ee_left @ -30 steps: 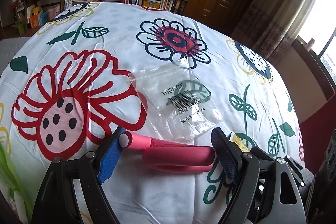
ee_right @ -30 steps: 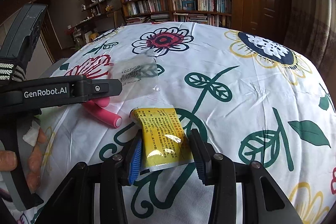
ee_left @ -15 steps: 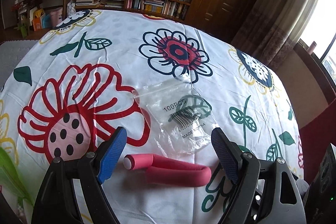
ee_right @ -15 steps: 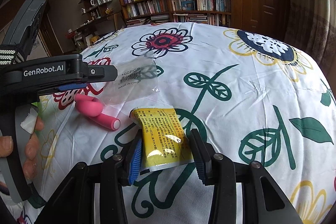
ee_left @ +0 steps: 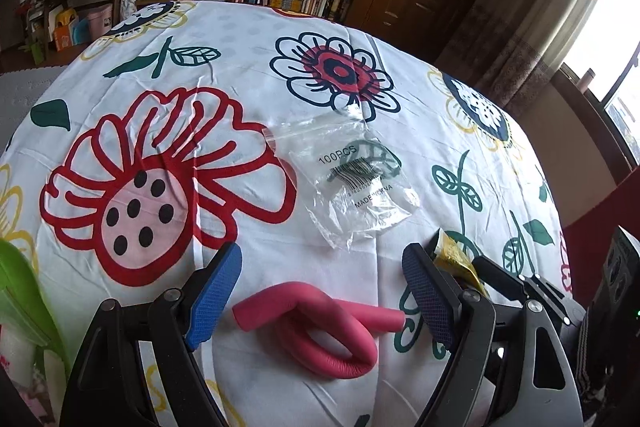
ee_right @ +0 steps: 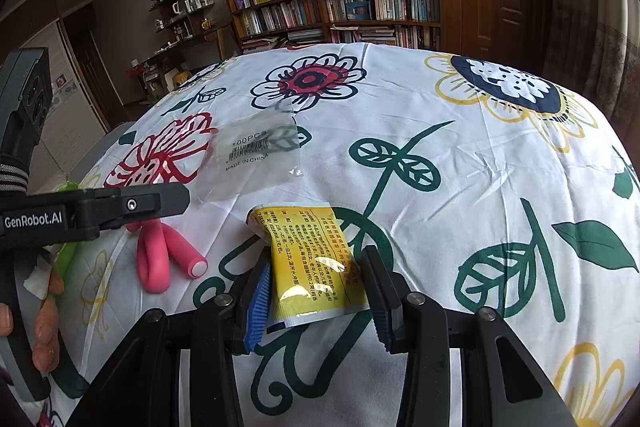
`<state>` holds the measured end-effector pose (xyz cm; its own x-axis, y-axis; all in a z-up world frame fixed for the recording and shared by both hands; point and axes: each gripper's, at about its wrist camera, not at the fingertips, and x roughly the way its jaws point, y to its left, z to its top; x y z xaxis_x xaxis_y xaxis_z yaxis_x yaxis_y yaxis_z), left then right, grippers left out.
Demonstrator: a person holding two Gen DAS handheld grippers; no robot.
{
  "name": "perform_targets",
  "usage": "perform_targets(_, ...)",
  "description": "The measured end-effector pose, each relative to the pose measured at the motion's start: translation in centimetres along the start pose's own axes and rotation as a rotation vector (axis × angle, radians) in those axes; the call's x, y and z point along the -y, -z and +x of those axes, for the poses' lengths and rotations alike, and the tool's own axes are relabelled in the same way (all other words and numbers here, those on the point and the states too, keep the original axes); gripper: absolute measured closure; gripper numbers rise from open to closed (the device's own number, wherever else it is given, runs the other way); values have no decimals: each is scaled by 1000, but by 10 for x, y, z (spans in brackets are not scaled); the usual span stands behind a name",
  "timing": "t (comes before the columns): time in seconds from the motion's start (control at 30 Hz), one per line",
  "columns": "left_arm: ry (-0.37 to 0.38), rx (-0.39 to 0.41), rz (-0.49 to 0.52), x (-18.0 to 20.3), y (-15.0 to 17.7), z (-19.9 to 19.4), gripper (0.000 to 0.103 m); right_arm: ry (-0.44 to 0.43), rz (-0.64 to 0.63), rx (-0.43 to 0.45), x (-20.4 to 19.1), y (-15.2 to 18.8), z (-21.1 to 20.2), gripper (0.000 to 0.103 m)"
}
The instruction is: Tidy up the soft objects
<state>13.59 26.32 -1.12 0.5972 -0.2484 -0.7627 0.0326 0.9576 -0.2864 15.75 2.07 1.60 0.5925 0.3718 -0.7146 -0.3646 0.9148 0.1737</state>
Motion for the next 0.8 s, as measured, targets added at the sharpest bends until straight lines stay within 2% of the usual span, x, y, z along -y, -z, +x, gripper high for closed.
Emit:
perform_targets(0.1, 13, -39, 26, 3, 15, 0, 20, 0, 0, 0, 0, 0, 0, 58)
perform_targets(0.27, -8, -47, 78, 9, 36, -1, 20, -2, 2, 1, 0, 0, 0, 58)
perform_targets(0.37, -52, -11, 123, 15, 42, -2, 20, -3, 3, 1, 0, 0, 0, 58)
perform_targets(0.43, -64, 5, 136, 16, 44, -2, 26, -4, 3, 1, 0, 0, 0, 58)
perform_targets(0.5, -74, 17, 153, 18, 46, -2, 27, -3, 3, 1, 0, 0, 0, 58)
perform_targets(0.8, -122, 113, 208, 27, 44, -28, 27, -4, 4, 1, 1, 1, -1, 58)
